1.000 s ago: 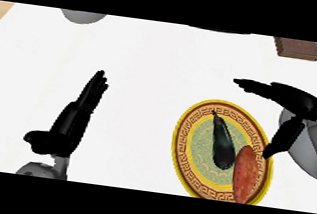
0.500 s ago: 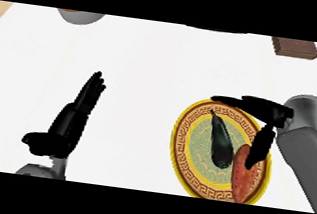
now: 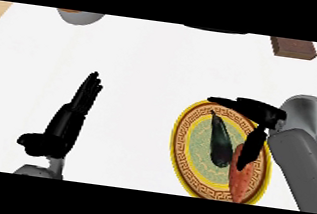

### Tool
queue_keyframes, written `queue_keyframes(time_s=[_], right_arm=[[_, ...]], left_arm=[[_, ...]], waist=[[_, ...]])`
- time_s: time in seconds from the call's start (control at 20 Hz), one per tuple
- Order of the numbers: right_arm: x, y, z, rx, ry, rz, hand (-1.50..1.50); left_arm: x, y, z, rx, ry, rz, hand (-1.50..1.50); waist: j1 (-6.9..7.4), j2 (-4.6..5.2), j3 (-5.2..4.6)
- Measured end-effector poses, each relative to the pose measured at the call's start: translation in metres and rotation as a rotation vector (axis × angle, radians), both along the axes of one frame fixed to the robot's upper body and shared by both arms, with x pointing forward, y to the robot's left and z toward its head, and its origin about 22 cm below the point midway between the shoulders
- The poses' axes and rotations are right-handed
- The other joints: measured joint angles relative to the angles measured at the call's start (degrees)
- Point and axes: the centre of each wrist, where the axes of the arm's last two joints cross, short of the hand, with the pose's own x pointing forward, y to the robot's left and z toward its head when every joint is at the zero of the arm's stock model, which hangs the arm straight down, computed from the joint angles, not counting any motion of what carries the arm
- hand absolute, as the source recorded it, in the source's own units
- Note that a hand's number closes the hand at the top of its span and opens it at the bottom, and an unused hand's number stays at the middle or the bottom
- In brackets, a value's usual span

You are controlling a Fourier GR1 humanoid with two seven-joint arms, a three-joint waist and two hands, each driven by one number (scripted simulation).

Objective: Pick the eggplant from the plate and place it in the pan

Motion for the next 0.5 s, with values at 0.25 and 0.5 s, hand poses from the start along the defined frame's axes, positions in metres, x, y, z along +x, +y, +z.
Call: queue_keyframes(time_s=[0.25, 0.5], right_arm=[[-0.003, -0.003, -0.006, 0.026, 0.001, -0.018, -1.50], [-0.001, 0.006, -0.019, 0.004, 0.007, -0.024, -1.50]], left_arm=[[0.005, 0.001, 0.007, 0.003, 0.001, 0.000, 0.00], [0.004, -0.005, 0.008, 0.002, 0.003, -0.006, 0.00]], waist=[[-0.03, -0.13, -0.07], [-0.05, -0.29, -0.26]])
